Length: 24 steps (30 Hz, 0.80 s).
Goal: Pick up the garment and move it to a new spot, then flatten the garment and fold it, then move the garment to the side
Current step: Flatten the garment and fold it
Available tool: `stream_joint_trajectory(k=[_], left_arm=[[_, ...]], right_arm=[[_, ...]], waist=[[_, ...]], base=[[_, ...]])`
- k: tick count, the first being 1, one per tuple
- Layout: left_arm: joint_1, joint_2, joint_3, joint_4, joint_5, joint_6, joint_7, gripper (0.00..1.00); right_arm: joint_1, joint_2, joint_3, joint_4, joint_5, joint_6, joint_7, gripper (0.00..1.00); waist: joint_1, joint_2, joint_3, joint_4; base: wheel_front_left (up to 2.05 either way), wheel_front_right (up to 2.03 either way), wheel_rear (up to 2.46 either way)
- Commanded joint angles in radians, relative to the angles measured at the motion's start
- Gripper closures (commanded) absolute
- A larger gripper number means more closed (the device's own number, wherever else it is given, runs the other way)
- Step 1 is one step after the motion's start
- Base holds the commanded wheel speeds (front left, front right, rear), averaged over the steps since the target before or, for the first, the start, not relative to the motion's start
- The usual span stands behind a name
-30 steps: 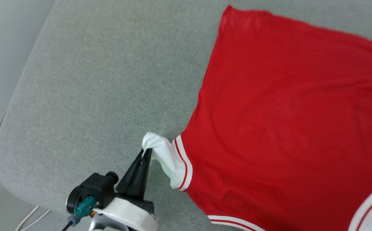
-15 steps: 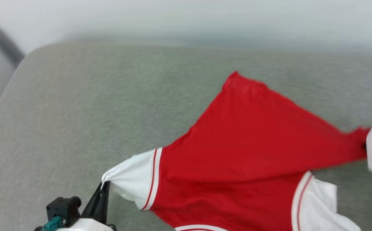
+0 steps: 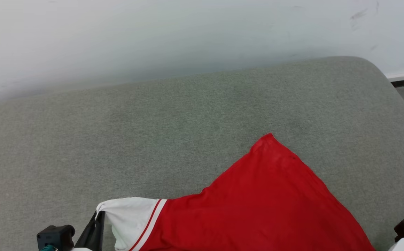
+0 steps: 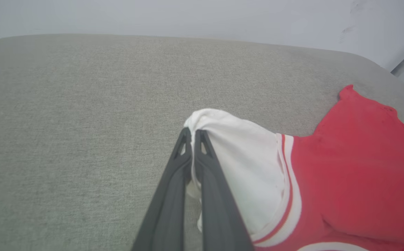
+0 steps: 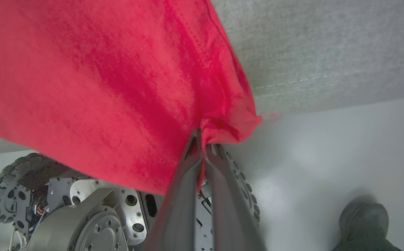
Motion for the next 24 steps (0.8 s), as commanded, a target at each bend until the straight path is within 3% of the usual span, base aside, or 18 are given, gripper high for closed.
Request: stream_joint_trajectory(k=[1,2,5,9,12,15,18,24], left_arm=[[0.003,0.007,-0.001,-0.004,0.004,0.000,0.004,1.00],[0.001,0.011,-0.002,-0.006,0.008,0.001,0.009,1.00],[-0.008,0.016,-0.002,-0.016,0.007,0.002,0.015,1.00],[-0.025,0.027,-0.003,-0.034,0.012,0.000,0.027,1.00],[-0.051,0.028,-0.007,-0.043,0.016,-0.005,0.034,1.00],[-0.078,0.026,-0.011,-0.048,0.021,-0.005,0.037,1.00],[-0.108,0.018,-0.020,-0.057,0.030,-0.010,0.041,1.00],[-0.196,0.013,-0.035,-0.074,0.048,-0.028,0.045,1.00]], right_arm=[[0.006,0.025,-0.009,-0.022,-0.001,0.000,-0.014,0.60],[0.019,0.045,-0.018,-0.036,0.006,0.000,-0.026,0.00],[0.018,0.068,-0.038,-0.088,-0.016,0.000,-0.140,0.00],[-0.037,0.095,-0.081,-0.123,-0.043,0.000,-0.408,0.00],[-0.101,0.109,-0.103,-0.087,-0.060,0.000,-0.562,0.00],[-0.193,0.113,-0.088,-0.032,-0.043,0.000,-0.623,0.00],[-0.291,0.078,-0.004,-0.001,0.001,0.000,-0.580,0.00],[-0.503,-0.045,0.157,0.005,0.109,0.000,-0.336,0.00]], waist=[[0.0001,0.0000,0.008,-0.022],[0.0001,0.0000,0.012,-0.028],[0.0001,0.0000,0.021,-0.038],[0.0001,0.0000,0.037,-0.039],[0.0001,0.0000,0.057,-0.031],[0.0001,0.0000,0.081,-0.021],[0.0001,0.0000,0.115,0.001],[0.0001,0.0000,0.212,0.052]], base=[[0.00,0.00,0.00],[0.00,0.00,0.00],[0.00,0.00,0.00],[0.00,0.00,0.00],[0.00,0.00,0.00],[0.00,0.00,0.00],[0.00,0.00,0.00],[0.00,0.00,0.00]])
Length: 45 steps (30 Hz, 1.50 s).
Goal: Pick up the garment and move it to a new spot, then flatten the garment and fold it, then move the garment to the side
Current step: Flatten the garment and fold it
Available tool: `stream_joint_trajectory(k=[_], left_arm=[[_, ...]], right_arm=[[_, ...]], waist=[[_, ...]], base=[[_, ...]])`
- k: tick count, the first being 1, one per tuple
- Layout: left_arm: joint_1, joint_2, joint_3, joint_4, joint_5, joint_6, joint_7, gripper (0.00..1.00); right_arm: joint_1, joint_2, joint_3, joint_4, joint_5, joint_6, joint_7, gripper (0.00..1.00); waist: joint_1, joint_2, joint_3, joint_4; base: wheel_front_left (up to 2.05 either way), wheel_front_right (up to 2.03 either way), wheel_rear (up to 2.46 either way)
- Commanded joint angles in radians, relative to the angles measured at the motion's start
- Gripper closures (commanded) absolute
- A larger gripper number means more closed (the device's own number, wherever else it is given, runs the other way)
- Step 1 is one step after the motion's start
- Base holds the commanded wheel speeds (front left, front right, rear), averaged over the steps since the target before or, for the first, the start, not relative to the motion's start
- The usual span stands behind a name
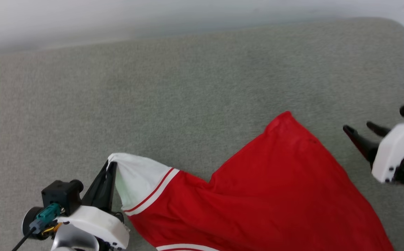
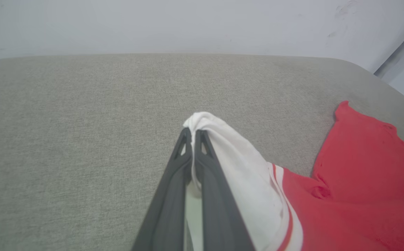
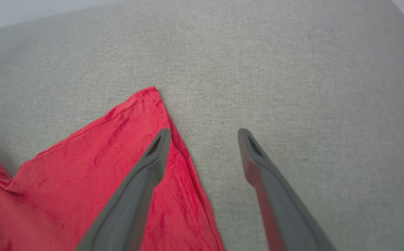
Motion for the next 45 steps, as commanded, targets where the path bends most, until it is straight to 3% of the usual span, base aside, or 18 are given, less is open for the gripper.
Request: stream_joint_trajectory(k=[1,7,13,18,19,20,21,27,28,31,36,45], left_arm=[[-0.024,-0.003,-0.005,-0.008,0.008,-0.005,0.000,1.00],[-0.114,-0.026,-0.036,-0.016,0.035,-0.026,0.000,1.00],[-0.171,-0.053,-0.061,-0.011,0.048,-0.042,-0.009,1.00],[-0.188,-0.063,-0.072,0.001,0.045,-0.050,-0.012,1.00],[-0.188,-0.063,-0.073,0.002,0.043,-0.050,-0.011,1.00],[-0.189,-0.063,-0.072,0.004,0.041,-0.051,-0.010,1.00],[-0.190,-0.062,-0.072,0.006,0.037,-0.050,-0.007,1.00],[-0.188,-0.040,-0.044,0.014,0.016,-0.051,-0.002,1.00],[-0.279,0.000,0.007,0.033,-0.004,-0.080,0.003,1.00],[-0.363,0.009,0.029,0.067,-0.012,-0.101,0.010,1.00],[-0.524,0.000,0.048,0.162,-0.029,-0.136,0.033,1.00],[-0.951,-0.082,0.032,0.492,-0.004,-0.200,0.029,1.00]], right_arm=[[-0.052,-0.015,0.022,0.005,0.009,0.000,0.044,0.00],[-0.218,-0.035,0.118,0.063,0.016,0.000,0.227,0.00],[-0.293,-0.005,0.201,0.169,0.037,0.000,0.275,0.00],[-0.263,0.018,0.296,0.275,0.083,0.000,0.335,0.00],[-0.259,0.023,0.309,0.291,0.095,0.000,0.343,0.50],[-0.259,0.023,0.320,0.300,0.104,0.000,0.340,0.81],[-0.261,0.022,0.326,0.313,0.115,0.000,0.339,1.00],[-0.337,0.005,0.345,0.319,0.163,0.001,0.239,1.00],[-0.409,-0.023,0.349,0.325,0.129,0.000,0.098,1.00],[-0.447,-0.006,0.342,0.352,0.087,0.000,0.025,1.00],[-0.522,0.010,0.331,0.410,0.012,0.000,-0.062,1.00],[-0.759,0.064,0.207,0.556,-0.120,0.000,-0.273,1.00]], waist=[[-0.0001,0.0000,0.056,0.039],[-0.0001,0.0000,0.139,0.100],[-0.0001,0.0000,0.197,0.141],[-0.0001,0.0000,0.201,0.148],[-0.0001,0.0000,0.197,0.147],[-0.0001,0.0000,0.192,0.146],[-0.0001,0.0000,0.187,0.144],[-0.0001,0.0000,0.121,0.112],[-0.0001,0.0000,0.050,0.068],[-0.0001,0.0000,0.012,0.044],[-0.0001,0.0000,-0.018,0.020],[-0.0001,0.0000,-0.001,0.005]], base=[[0.00,0.00,0.00],[0.00,0.00,0.00],[0.00,0.00,0.00],[0.00,0.00,0.00],[0.00,0.00,0.00],[0.00,0.00,0.00],[0.00,0.00,0.00],[0.00,0.00,0.00],[0.00,0.00,0.00],[0.00,0.00,0.00],[0.00,0.00,0.00],[0.00,0.00,0.00]])
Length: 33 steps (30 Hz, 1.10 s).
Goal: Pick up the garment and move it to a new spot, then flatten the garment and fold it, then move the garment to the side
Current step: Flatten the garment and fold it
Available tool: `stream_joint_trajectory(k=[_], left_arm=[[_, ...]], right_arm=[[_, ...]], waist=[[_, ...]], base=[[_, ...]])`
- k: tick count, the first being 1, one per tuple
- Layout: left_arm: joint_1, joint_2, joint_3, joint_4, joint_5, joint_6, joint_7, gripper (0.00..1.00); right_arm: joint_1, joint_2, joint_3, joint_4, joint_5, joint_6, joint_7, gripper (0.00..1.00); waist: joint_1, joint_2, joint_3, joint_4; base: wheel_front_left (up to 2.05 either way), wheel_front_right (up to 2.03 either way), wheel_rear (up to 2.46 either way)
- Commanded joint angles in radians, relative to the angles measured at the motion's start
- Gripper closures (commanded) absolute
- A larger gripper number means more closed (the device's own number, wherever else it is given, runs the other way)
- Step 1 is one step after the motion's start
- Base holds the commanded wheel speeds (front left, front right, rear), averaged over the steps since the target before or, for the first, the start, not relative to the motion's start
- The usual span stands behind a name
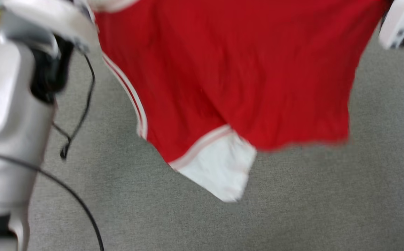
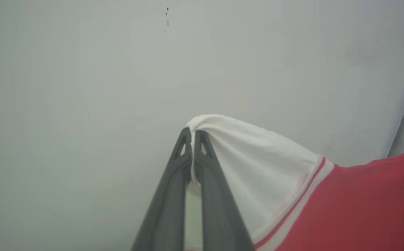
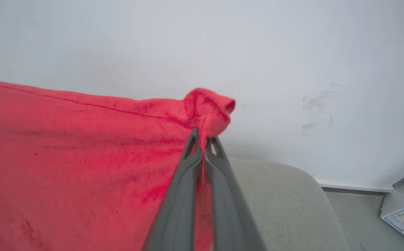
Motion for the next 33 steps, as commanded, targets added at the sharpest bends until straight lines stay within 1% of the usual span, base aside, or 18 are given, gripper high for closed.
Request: stream_joint_trajectory(k=[1,6,10,16,21,26,30,33], left_arm=[[-0.039,-0.002,0.003,0.020,0.008,-0.003,-0.010,1.00],[-0.257,-0.008,0.007,0.167,0.043,-0.021,-0.040,1.00],[-0.419,-0.003,0.013,0.255,0.062,-0.036,-0.061,1.00],[-0.582,-0.006,0.018,0.352,0.073,-0.052,-0.080,1.00],[-0.630,-0.015,0.017,0.427,0.065,-0.066,-0.099,1.00],[-0.626,-0.031,0.014,0.488,0.054,-0.084,-0.124,1.00],[-0.575,-0.041,0.017,0.541,0.035,-0.100,-0.147,1.00],[-0.515,-0.054,0.013,0.579,0.019,-0.119,-0.165,1.00]], right_arm=[[-0.031,0.003,-0.014,0.013,-0.015,0.000,-0.015,1.00],[-0.191,0.028,-0.081,0.059,-0.073,0.000,-0.083,1.00],[-0.316,0.027,-0.128,0.075,-0.105,0.000,-0.121,1.00],[-0.444,0.031,-0.164,0.090,-0.138,-0.001,-0.142,1.00],[-0.472,0.063,-0.167,0.113,-0.132,-0.001,-0.178,1.00],[-0.471,0.087,-0.148,0.151,-0.120,0.000,-0.196,1.00],[-0.421,0.109,-0.130,0.199,-0.103,0.000,-0.208,1.00],[-0.366,0.118,-0.101,0.237,-0.092,0.000,-0.218,1.00]], waist=[[0.0000,0.0000,0.012,-0.003],[0.0000,0.0000,0.068,-0.005],[0.0000,0.0000,0.129,-0.005],[0.0000,0.0000,0.240,0.004],[0.0000,0.0000,0.319,0.003],[0.0000,0.0000,0.383,0.006],[0.0000,0.0000,0.393,0.007],[0.0000,0.0000,0.373,0.013]], base=[[0.00,0.00,0.00],[0.00,0.00,0.00],[0.00,0.00,0.00],[0.00,0.00,0.00],[0.00,0.00,0.00],[0.00,0.00,0.00],[0.00,0.00,0.00],[0.00,0.00,0.00]])
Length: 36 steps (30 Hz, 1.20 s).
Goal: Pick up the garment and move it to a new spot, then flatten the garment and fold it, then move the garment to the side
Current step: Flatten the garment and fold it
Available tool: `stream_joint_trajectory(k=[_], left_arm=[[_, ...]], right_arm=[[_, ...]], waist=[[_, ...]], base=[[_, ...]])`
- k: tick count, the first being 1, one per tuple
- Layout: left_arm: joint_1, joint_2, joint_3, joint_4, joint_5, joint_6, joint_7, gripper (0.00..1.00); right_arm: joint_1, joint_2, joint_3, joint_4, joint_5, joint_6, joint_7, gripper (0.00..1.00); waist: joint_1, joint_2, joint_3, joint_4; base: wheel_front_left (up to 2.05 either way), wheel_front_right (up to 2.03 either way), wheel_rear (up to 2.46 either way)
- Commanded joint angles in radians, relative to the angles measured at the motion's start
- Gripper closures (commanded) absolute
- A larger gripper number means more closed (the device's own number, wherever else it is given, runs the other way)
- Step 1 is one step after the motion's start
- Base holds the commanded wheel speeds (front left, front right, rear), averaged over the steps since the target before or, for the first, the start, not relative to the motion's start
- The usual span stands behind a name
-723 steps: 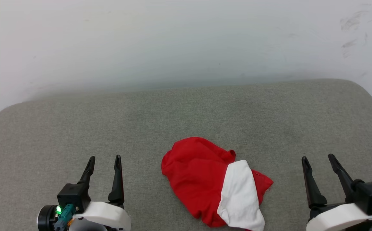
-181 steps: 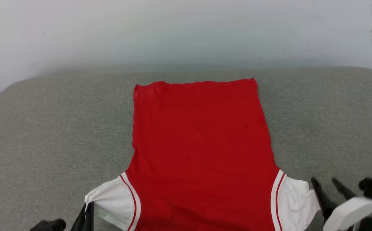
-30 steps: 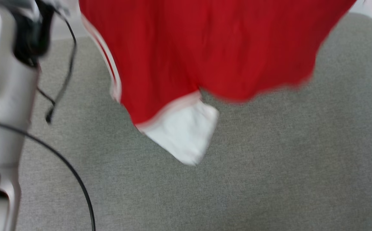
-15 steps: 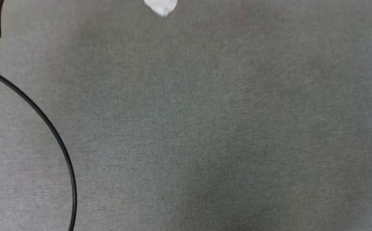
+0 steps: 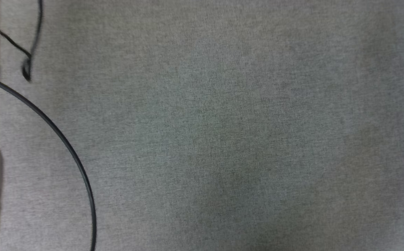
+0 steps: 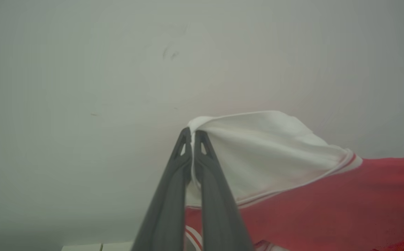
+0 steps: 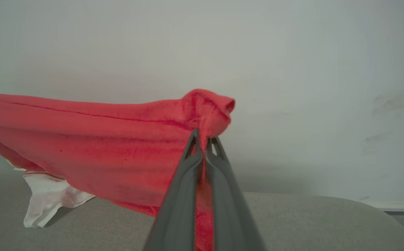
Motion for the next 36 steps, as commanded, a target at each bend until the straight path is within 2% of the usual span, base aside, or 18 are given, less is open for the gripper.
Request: stream_joint_trajectory(k=[1,8,13,19,25,30,33,34,36], left_arm=[[0.040,-0.006,-0.002,0.015,-0.007,-0.008,-0.011,1.00],[0.306,-0.038,-0.007,0.054,-0.046,-0.038,-0.053,1.00],[0.553,-0.047,0.019,0.004,-0.058,-0.038,-0.065,1.00],[0.890,-0.042,0.078,-0.163,-0.030,0.009,-0.067,1.00],[1.176,-0.016,0.114,-0.329,-0.035,0.056,-0.065,1.00],[1.401,0.019,0.144,-0.507,-0.060,0.134,-0.019,1.00],[1.535,0.026,0.168,-0.654,-0.086,0.193,0.021,1.00],[1.535,0.026,0.168,-0.654,-0.086,0.193,0.021,1.00],[1.624,0.031,0.179,-0.747,-0.097,0.234,0.047,1.00]], right_arm=[[0.038,0.000,0.015,0.011,0.007,-0.001,-0.015,1.00],[0.278,-0.006,0.122,0.046,0.064,-0.001,-0.051,1.00],[0.480,-0.020,0.187,0.021,0.139,-0.001,-0.088,1.00],[0.713,-0.063,0.255,-0.053,0.219,-0.001,-0.129,1.00],[0.910,-0.116,0.273,-0.146,0.267,-0.001,-0.153,1.00],[1.074,-0.151,0.257,-0.237,0.266,-0.001,-0.149,1.00],[1.181,-0.171,0.218,-0.299,0.255,-0.002,-0.148,1.00],[1.181,-0.171,0.218,-0.299,0.255,-0.002,-0.148,1.00],[1.256,-0.173,0.180,-0.343,0.250,-0.002,-0.142,1.00]], waist=[[-0.0002,0.0000,-0.026,0.006],[-0.0002,0.0000,-0.161,0.037],[-0.0002,0.0000,-0.284,0.045],[-0.0002,0.0000,-0.420,0.054],[-0.0002,0.0000,-0.515,0.058],[-0.0002,0.0000,-0.570,0.051],[-0.0002,0.0000,-0.585,0.053],[-0.0002,0.0000,-0.585,0.053],[-0.0002,0.0000,-0.597,0.058]], base=[[0.00,0.00,0.00],[0.00,0.00,0.00],[0.00,0.00,0.00],[0.00,0.00,0.00],[0.00,0.00,0.00],[0.00,0.00,0.00],[0.00,0.00,0.00],[0.00,0.00,0.00],[0.00,0.00,0.00]])
